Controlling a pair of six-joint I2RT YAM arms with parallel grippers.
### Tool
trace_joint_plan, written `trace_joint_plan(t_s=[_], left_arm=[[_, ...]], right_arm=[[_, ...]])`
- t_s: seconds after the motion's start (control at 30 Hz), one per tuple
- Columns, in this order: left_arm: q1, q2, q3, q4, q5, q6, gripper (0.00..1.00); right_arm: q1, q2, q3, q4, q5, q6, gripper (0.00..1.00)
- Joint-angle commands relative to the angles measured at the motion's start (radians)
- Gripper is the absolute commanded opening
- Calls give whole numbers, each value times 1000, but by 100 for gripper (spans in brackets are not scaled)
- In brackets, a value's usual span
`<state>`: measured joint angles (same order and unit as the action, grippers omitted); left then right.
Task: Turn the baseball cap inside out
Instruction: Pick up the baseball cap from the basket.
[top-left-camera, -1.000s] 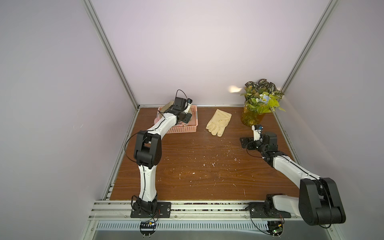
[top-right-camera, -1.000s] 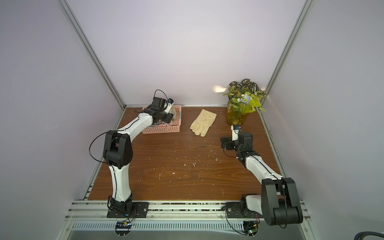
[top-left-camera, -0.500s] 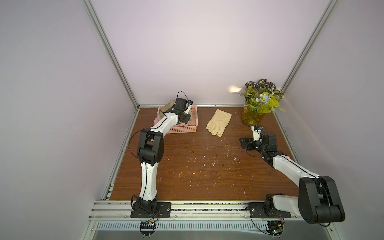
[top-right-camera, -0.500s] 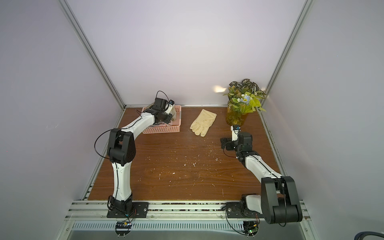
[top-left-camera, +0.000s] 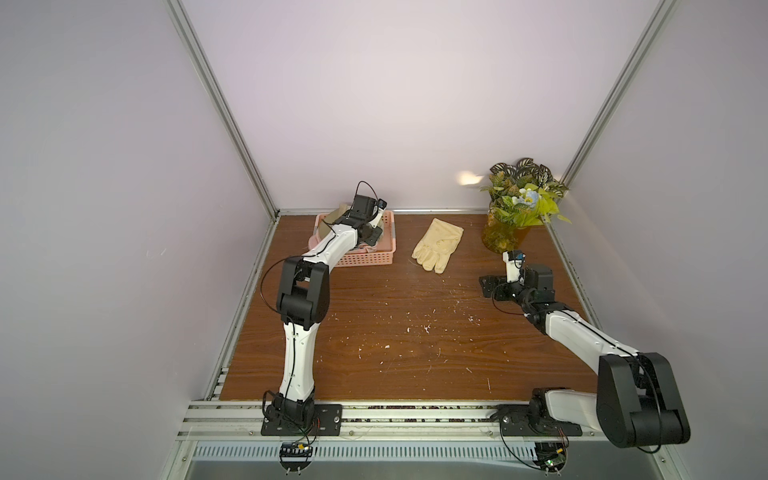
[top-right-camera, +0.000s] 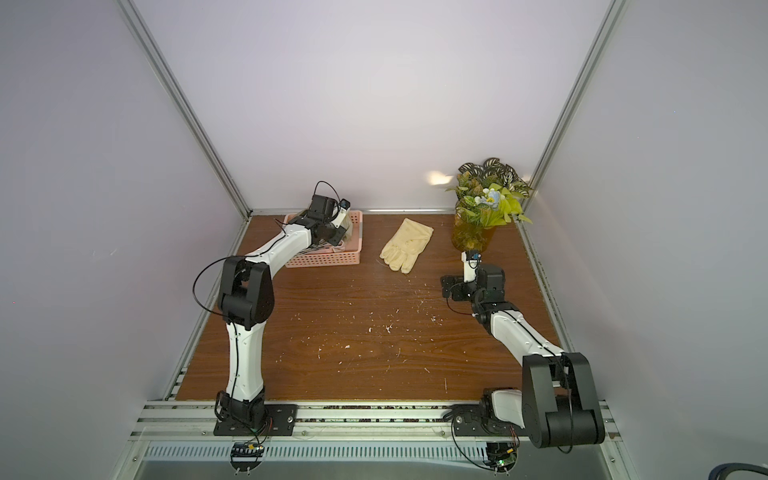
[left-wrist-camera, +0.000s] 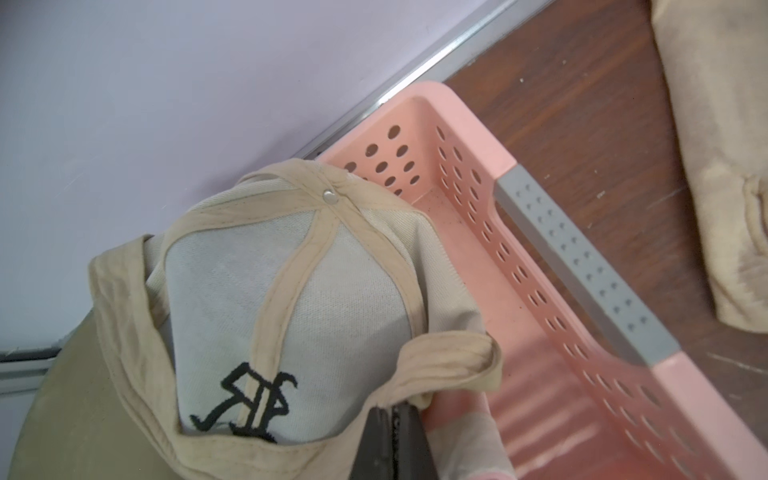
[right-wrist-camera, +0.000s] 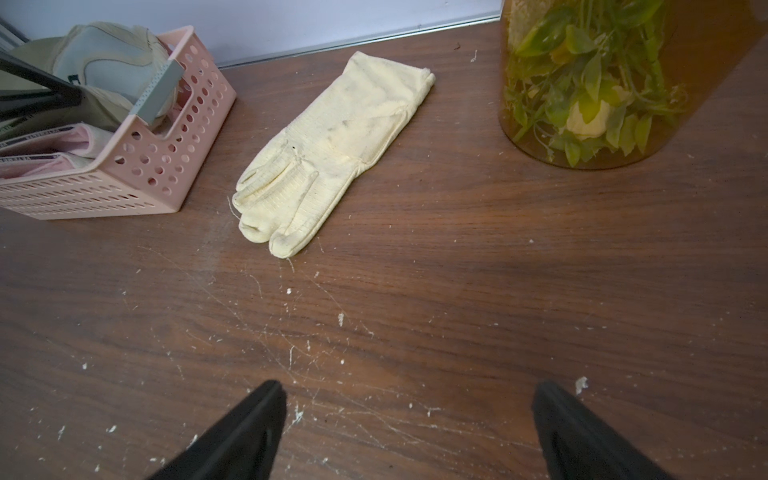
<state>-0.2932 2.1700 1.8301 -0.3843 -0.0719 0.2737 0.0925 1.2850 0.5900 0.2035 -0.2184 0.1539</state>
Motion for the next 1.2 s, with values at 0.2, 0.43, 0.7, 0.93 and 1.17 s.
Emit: trace_joint_plan(t_s=[0.2, 0.43, 0.7, 0.93, 1.17], left_arm=[[-33, -155, 22, -10, -151, -22, 1], [-101, -325, -52, 68, -241, -20, 1], [-250, -478, -132, 55, -188, -27, 1], [-349, -542, -205, -37, 93, -205, 0], [-422, -557, -341, -25, 301, -321, 0]], right_arm=[[8, -58, 67, -40, -50, 24, 99], [9, -130, 78, -40, -155, 47, 96], [48, -227, 77, -13, -248, 33, 92], [170, -336, 54, 59, -220, -75, 92], [294, -397, 8, 95, -180, -216, 93]])
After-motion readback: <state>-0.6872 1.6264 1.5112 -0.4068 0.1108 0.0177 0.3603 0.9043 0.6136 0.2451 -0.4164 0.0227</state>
